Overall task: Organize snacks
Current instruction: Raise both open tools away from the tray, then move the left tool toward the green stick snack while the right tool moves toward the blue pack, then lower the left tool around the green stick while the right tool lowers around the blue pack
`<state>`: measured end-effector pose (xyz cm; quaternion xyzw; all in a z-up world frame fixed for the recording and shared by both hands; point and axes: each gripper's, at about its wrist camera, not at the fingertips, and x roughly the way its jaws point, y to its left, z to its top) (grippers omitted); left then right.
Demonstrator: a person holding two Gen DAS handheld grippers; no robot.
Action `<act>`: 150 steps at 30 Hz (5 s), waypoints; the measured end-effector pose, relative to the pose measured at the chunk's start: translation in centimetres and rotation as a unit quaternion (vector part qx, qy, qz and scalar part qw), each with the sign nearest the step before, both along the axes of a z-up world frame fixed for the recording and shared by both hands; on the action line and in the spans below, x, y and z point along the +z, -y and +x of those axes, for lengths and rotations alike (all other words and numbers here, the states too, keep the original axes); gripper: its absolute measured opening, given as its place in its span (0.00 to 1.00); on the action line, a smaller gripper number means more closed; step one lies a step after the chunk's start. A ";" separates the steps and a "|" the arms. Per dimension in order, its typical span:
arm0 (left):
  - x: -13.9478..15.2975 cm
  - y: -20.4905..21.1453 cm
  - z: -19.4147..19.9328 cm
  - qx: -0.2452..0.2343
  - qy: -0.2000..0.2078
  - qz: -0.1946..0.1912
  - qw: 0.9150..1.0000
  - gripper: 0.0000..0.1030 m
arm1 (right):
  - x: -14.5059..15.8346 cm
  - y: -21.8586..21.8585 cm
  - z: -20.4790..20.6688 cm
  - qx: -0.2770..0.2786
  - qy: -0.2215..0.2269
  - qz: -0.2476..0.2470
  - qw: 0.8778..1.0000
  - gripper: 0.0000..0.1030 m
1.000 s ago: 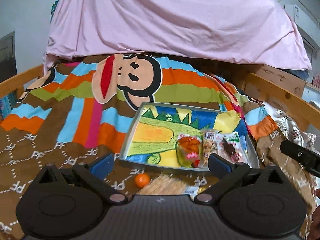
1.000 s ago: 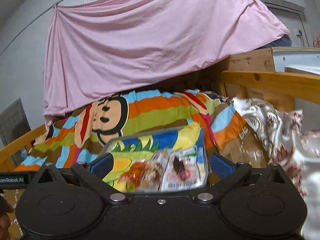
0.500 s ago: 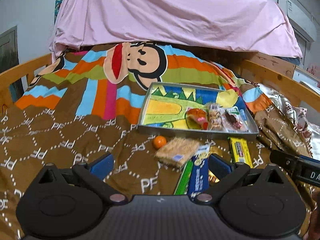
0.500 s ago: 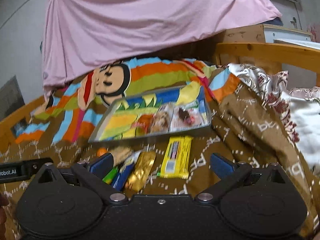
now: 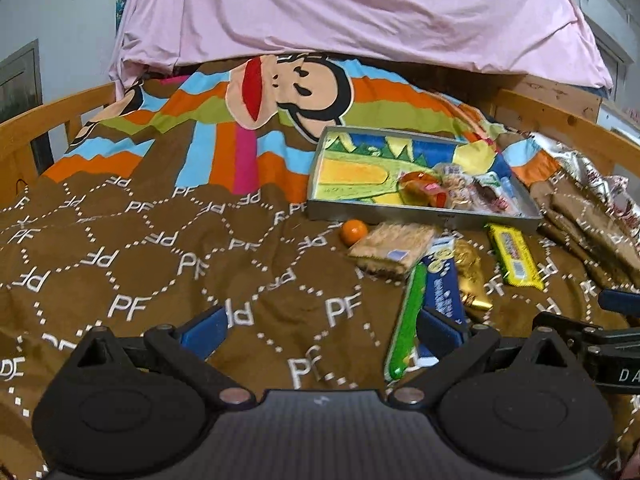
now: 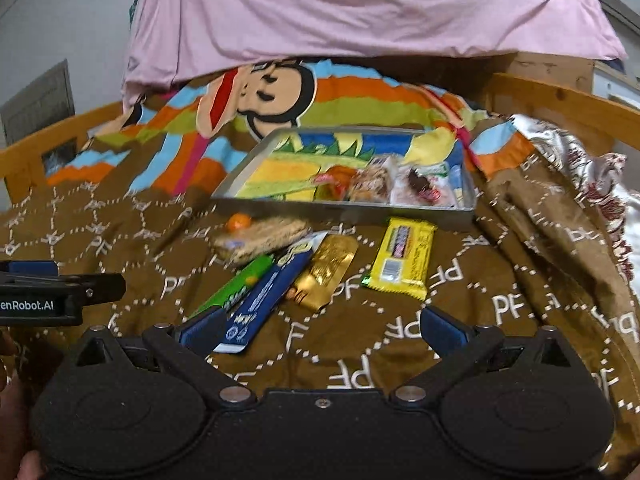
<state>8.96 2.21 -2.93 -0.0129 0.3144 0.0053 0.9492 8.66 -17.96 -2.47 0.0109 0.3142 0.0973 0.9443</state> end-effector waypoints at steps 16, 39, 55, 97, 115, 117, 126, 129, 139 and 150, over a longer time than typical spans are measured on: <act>-1.5 -0.1 0.7 -0.010 -0.045 0.066 0.997 0.99 | -2.3 -2.0 1.2 0.033 -0.069 -0.050 0.996 0.99; -2.3 0.0 2.7 -0.014 -0.069 0.053 0.996 0.99 | -2.4 -1.2 1.9 0.009 -0.075 -0.037 0.996 0.99; -2.5 0.0 5.1 -0.009 -0.060 0.044 0.997 0.99 | -2.7 -0.8 2.8 -0.012 -0.074 -0.032 0.997 0.99; -4.1 1.2 8.3 -0.082 -0.063 0.006 0.995 0.99 | -5.8 -6.4 5.3 0.074 -0.052 -0.103 0.991 0.99; -4.2 1.2 8.4 -0.081 -0.066 0.009 0.995 0.99 | -5.5 -7.4 4.9 0.069 -0.010 -0.129 0.989 0.99; -4.2 1.4 8.4 -0.084 -0.065 0.014 0.994 0.99 | -5.6 -7.7 5.1 0.068 -0.008 -0.134 0.989 0.97; -3.9 2.4 8.3 -0.098 -0.063 0.023 0.993 0.99 | -4.9 -5.5 5.7 -0.014 -0.010 -0.146 0.989 0.82; -3.8 2.9 8.2 -0.112 -0.057 0.038 0.991 0.99 | -4.9 -4.4 5.9 -0.035 -0.019 -0.144 0.989 0.81; -4.4 4.0 8.5 -0.145 -0.063 0.078 0.984 0.97 | -5.1 -4.9 5.9 0.005 -0.025 -0.184 0.983 0.77; -4.6 4.2 8.9 -0.155 -0.066 0.080 0.982 0.96 | -3.5 -1.9 6.1 0.030 -0.069 -0.160 0.984 0.73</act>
